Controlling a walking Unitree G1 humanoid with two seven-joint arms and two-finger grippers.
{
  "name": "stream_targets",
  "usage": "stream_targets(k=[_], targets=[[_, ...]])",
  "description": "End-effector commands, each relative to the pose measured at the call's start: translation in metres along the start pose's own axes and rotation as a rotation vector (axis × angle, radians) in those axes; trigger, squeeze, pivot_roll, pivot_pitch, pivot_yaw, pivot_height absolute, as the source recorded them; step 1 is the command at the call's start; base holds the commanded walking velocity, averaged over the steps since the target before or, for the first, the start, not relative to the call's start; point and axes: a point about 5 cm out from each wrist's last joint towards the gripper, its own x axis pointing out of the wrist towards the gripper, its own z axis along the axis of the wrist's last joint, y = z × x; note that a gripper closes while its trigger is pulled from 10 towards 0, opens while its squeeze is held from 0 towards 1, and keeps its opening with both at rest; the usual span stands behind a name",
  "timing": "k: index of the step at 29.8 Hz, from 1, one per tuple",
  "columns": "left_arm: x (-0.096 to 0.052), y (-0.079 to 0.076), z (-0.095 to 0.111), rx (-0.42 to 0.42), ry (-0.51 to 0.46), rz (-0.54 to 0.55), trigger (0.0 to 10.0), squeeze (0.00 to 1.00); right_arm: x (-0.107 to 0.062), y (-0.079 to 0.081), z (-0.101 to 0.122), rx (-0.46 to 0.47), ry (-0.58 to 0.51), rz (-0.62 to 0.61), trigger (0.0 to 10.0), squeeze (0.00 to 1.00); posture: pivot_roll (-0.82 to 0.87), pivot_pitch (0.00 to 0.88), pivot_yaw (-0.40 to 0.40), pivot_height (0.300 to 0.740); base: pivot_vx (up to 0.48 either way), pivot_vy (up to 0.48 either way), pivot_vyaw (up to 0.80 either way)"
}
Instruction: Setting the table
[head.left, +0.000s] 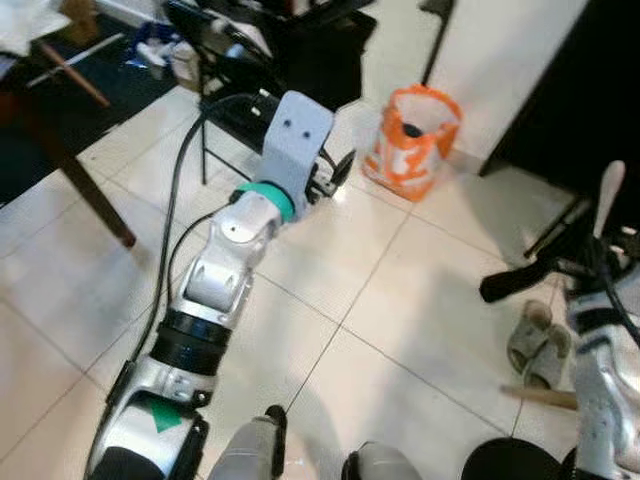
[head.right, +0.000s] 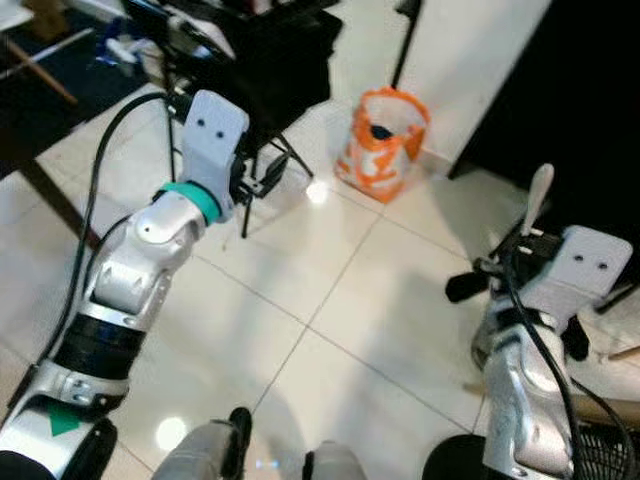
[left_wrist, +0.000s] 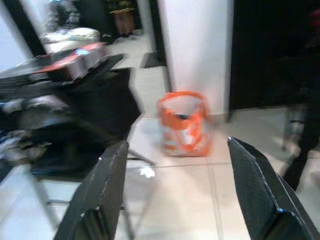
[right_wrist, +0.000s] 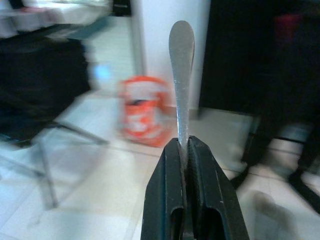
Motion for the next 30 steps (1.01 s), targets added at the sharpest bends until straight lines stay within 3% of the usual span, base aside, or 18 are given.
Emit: stream_targets(k=[1, 30], targets=[[-0.0001, -0.0031, -0.0039, -0.001, 0.014, -0.008, 10.0, 0.00, -0.0022, -0.0038, -0.0032, 0.000, 0.012, -0.015, 10.0, 0.00, -0.02, 0.041, 0.027, 0.740, 0.000, 0.000, 0.80], [-0.0008, -0.0029, -0.0065, -0.007, 0.028, -0.013, 10.0, 0.00, -0.0014, 0.0033, -0.0038, 0.005, 0.010, 0.019, 10.0, 0.00, -0.02, 0.045, 0.025, 0.740, 0.000, 0.000, 0.80]])
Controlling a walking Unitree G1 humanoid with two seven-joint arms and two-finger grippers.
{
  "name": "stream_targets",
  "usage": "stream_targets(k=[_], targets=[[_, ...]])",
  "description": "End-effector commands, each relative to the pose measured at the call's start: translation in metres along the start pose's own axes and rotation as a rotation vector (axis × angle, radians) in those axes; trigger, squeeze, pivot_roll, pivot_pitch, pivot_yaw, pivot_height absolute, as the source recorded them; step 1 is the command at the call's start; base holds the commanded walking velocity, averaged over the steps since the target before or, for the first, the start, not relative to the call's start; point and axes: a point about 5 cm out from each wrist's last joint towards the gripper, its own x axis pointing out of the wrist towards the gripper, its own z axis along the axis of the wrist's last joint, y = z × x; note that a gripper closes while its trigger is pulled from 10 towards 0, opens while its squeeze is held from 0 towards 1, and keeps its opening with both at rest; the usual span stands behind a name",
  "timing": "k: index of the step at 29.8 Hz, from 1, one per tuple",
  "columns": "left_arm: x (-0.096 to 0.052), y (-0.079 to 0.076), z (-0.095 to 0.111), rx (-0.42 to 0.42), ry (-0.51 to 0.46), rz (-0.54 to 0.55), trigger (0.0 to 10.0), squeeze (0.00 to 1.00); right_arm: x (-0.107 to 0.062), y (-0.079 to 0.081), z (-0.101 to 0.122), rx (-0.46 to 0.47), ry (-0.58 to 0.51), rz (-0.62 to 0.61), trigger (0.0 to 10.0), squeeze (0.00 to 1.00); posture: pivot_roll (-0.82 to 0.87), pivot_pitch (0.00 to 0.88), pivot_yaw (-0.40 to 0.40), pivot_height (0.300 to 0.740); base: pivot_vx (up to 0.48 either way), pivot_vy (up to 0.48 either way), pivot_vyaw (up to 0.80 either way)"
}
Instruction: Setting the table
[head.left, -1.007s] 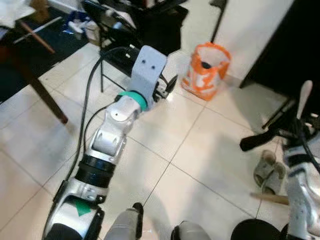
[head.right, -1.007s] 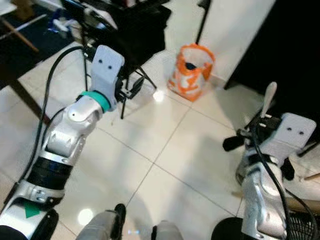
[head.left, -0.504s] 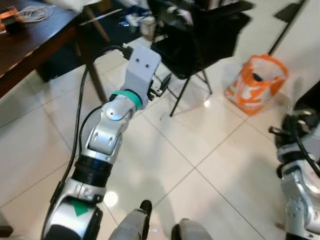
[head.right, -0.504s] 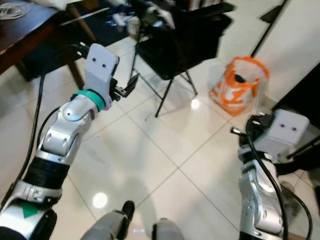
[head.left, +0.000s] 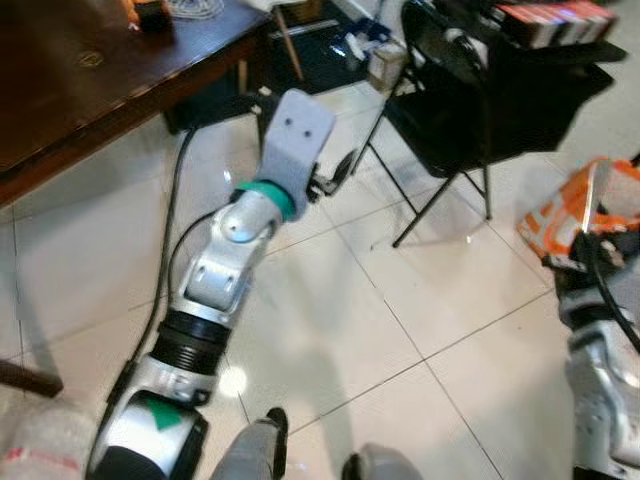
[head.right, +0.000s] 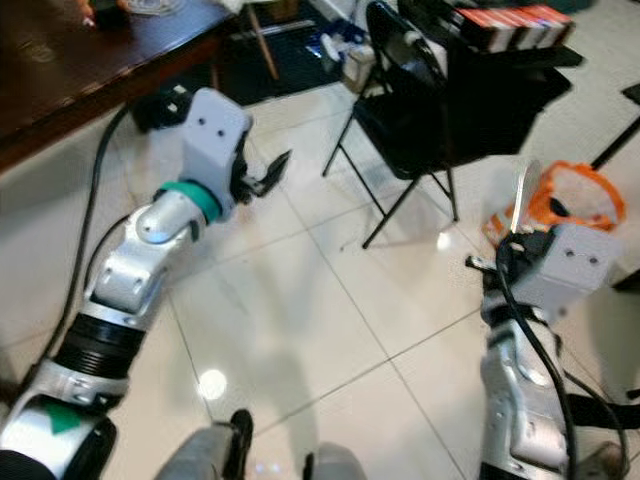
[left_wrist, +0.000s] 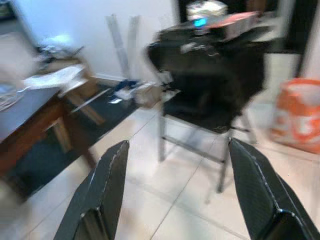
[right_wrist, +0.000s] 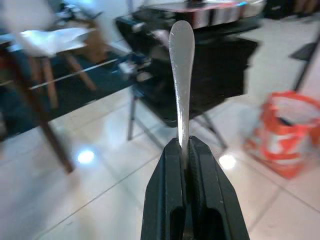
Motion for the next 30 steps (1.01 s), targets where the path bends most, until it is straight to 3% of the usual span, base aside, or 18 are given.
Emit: stream_targets(k=[1, 18, 24, 26, 27, 29, 30], targets=[[-0.002, -0.005, -0.009, -0.008, 0.039, -0.020, 10.0, 0.00, -0.002, -0.004, -0.002, 0.003, 0.009, -0.017, 10.0, 0.00, -0.02, 0.047, 0.027, 0.740, 0.000, 0.000, 0.80], [-0.010, 0.008, -0.029, 0.036, 0.116, -0.004, 10.0, 0.00, -0.007, 0.005, -0.007, 0.009, 0.021, 0.018, 10.0, 0.00, -0.02, 0.057, 0.037, 0.740, 0.000, 0.000, 0.80], [-0.020, 0.017, -0.057, 0.095, 0.229, 0.023, 10.0, 0.00, -0.011, 0.020, -0.007, -0.024, 0.006, 0.108, 10.0, 0.00, -0.02, 0.059, 0.047, 0.740, 0.000, 0.000, 0.80], [-0.031, 0.025, -0.083, 0.092, 0.336, 0.096, 10.0, 0.00, -0.015, 0.034, -0.006, -0.035, -0.006, 0.207, 10.0, 0.00, -0.03, 0.062, 0.054, 0.740, 0.000, 0.000, 0.80], [-0.031, 0.025, -0.083, 0.092, 0.336, 0.096, 10.0, 0.00, -0.015, 0.034, -0.006, -0.035, -0.006, 0.207, 10.0, 0.00, -0.03, 0.062, 0.054, 0.740, 0.000, 0.000, 0.80], [-0.046, 0.036, -0.108, 0.056, 0.445, 0.213, 10.0, 0.00, -0.020, 0.048, -0.007, -0.033, -0.008, 0.313, 10.0, 0.00, -0.03, 0.064, 0.055, 0.740, 0.000, 0.000, 0.80], [-0.046, 0.036, -0.108, 0.056, 0.445, 0.213, 10.0, 0.00, -0.020, 0.048, -0.007, -0.033, -0.008, 0.313, 10.0, 0.00, -0.03, 0.064, 0.055, 0.740, 0.000, 0.000, 0.80]])
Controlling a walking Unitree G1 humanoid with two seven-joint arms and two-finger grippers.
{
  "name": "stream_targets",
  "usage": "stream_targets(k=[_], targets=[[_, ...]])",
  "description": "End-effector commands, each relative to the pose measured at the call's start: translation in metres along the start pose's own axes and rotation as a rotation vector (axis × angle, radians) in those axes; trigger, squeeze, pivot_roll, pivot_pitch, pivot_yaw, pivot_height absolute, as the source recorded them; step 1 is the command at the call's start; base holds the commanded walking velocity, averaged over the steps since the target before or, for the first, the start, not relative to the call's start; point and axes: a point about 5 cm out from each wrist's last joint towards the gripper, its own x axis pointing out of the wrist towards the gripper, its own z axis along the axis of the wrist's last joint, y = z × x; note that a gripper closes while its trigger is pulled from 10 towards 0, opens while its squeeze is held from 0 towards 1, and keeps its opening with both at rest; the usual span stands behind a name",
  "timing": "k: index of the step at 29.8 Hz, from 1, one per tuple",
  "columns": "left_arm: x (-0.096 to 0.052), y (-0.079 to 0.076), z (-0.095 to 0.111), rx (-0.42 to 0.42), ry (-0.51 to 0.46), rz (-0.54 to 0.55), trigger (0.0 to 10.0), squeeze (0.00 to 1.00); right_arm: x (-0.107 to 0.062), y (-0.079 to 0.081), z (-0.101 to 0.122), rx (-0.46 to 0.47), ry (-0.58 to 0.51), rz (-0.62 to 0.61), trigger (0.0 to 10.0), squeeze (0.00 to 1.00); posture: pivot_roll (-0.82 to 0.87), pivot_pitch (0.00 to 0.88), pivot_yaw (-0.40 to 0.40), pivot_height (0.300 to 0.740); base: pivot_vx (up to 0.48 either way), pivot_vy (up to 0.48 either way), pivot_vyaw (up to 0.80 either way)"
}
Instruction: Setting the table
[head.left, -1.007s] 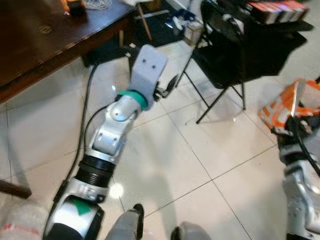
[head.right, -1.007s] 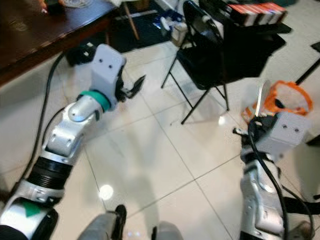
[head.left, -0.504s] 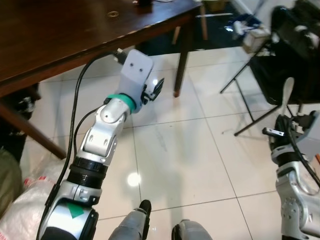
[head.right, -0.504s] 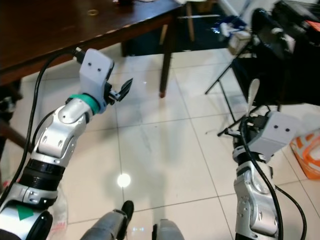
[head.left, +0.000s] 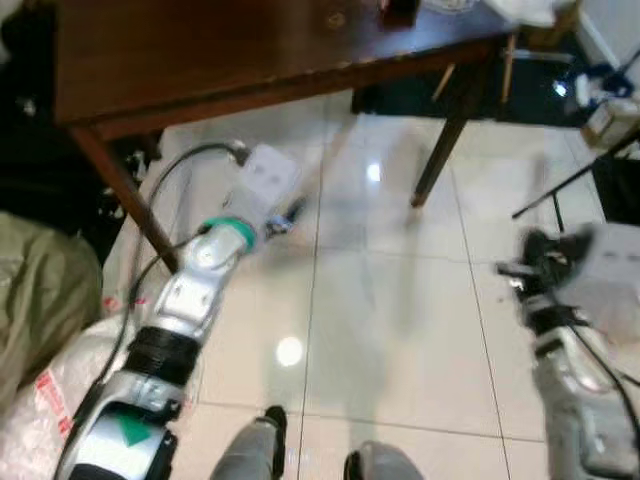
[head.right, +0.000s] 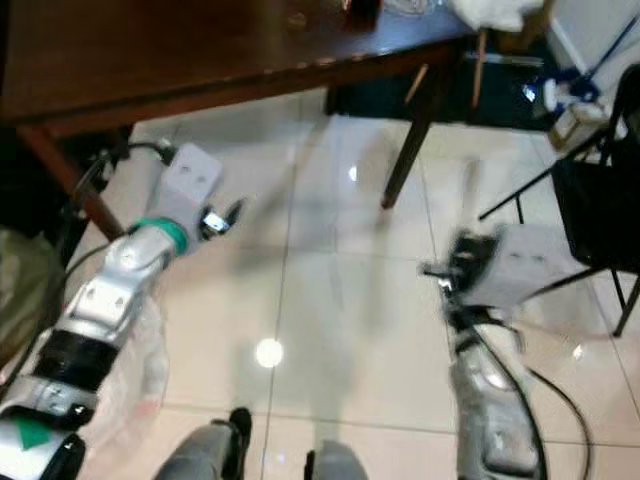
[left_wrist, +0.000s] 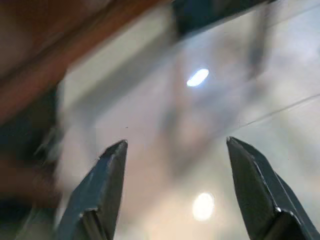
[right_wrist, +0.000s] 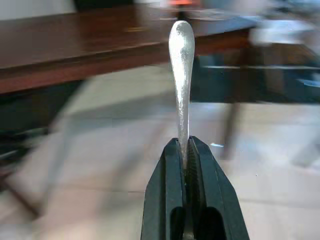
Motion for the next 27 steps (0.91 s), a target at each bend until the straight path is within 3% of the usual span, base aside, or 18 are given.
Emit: stream_targets(k=[1, 2, 5, 7, 12, 19, 27], targets=[[-0.002, 0.000, -0.017, -0.017, 0.069, 0.035, 10.0, 0.00, -0.003, 0.001, -0.001, -0.002, 0.006, 0.027, 10.0, 0.00, -0.03, 0.064, 0.055, 0.740, 0.000, 0.000, 0.80], [-0.002, 0.000, -0.017, -0.017, 0.069, 0.035, 10.0, 0.00, -0.003, 0.001, -0.001, -0.002, 0.006, 0.027, 10.0, 0.00, -0.03, 0.064, 0.055, 0.740, 0.000, 0.000, 0.80], [-0.007, 0.006, -0.030, -0.066, 0.090, 0.085, 10.0, 0.00, -0.004, 0.030, -0.004, 0.040, 0.017, 0.231, 10.0, 0.00, -0.03, 0.072, 0.044, 0.740, 0.000, 0.000, 0.80], [-0.008, 0.006, -0.028, -0.082, 0.067, 0.084, 10.0, 0.00, -0.004, 0.038, -0.004, 0.067, 0.018, 0.290, 10.0, 0.00, -0.02, 0.072, 0.037, 0.740, 0.000, 0.000, 0.80], [-0.008, 0.003, -0.019, -0.088, 0.013, 0.060, 10.0, 0.00, -0.002, 0.043, -0.004, 0.086, 0.021, 0.319, 10.0, 0.00, -0.02, 0.070, 0.033, 0.740, 0.000, 0.000, 0.80], [-0.002, -0.007, -0.002, -0.057, -0.077, 0.021, 10.0, 0.00, 0.000, 0.048, -0.005, 0.174, 0.015, 0.313, 10.0, 0.00, -0.02, 0.067, 0.028, 0.740, 0.000, 0.000, 0.00], [0.001, -0.022, 0.006, -0.041, -0.120, -0.027, 10.0, 0.00, -0.003, 0.046, -0.009, 0.179, 0.018, 0.283, 10.0, 0.00, -0.04, 0.067, 0.032, 0.740, 0.455, 0.000, 0.00]])
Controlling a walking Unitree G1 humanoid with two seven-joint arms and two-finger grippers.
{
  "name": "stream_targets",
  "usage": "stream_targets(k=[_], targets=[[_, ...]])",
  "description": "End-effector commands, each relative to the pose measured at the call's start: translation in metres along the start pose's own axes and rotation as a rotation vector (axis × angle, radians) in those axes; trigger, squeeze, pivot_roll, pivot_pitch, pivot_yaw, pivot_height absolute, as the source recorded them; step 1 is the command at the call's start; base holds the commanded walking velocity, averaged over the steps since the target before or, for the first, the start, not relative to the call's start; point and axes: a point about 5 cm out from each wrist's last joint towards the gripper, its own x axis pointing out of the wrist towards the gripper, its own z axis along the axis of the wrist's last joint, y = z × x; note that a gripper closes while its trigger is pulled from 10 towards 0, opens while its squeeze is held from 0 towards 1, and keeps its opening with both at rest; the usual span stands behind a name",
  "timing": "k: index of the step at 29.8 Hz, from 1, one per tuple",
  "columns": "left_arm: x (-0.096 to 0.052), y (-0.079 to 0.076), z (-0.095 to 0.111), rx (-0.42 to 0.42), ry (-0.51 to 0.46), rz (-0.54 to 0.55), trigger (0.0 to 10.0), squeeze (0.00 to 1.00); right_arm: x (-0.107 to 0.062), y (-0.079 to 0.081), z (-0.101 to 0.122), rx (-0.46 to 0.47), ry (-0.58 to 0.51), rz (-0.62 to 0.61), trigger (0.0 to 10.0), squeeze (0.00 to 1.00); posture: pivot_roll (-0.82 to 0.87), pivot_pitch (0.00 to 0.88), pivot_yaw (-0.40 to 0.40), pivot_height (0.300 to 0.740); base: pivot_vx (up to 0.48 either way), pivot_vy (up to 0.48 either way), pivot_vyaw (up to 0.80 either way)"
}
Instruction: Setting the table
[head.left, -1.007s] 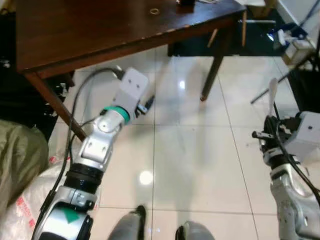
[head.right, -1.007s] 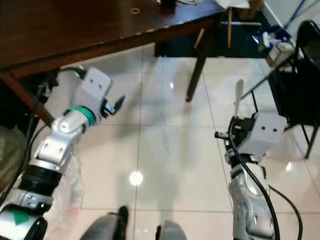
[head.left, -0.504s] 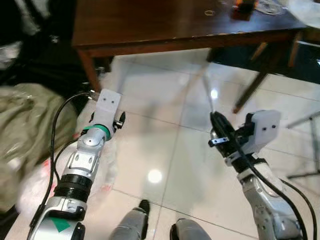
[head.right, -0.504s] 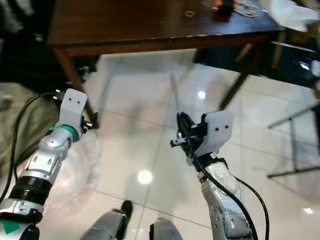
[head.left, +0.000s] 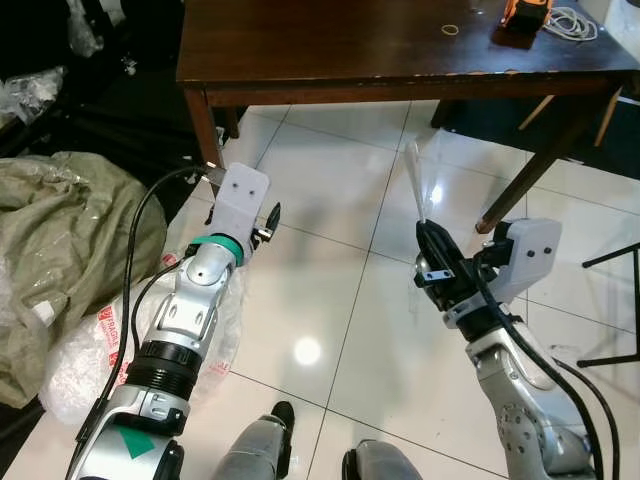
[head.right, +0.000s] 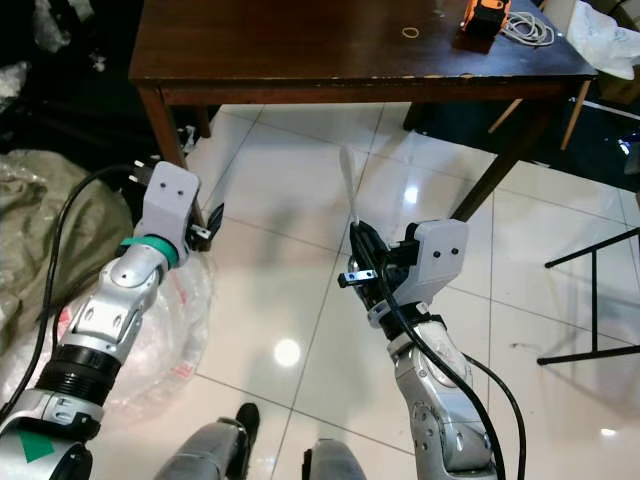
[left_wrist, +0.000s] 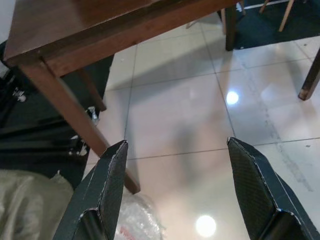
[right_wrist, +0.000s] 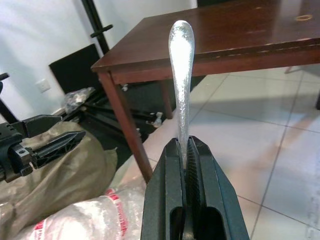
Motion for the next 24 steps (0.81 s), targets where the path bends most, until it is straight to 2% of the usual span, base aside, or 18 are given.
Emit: stream_targets(k=[1, 24], targets=[[0.0008, -0.0085, -0.0024, 0.006, 0.004, -0.030, 10.0, 0.00, -0.0037, -0.0026, -0.0027, 0.006, 0.005, -0.018, 10.0, 0.00, -0.04, 0.066, 0.032, 0.740, 0.480, 0.000, 0.00], [0.0022, -0.0117, -0.0011, 0.012, -0.027, -0.040, 10.0, 0.00, -0.0038, -0.0067, -0.0016, -0.003, 0.003, -0.024, 10.0, 0.00, -0.04, 0.052, 0.030, 0.740, 0.449, 0.000, 0.00]])
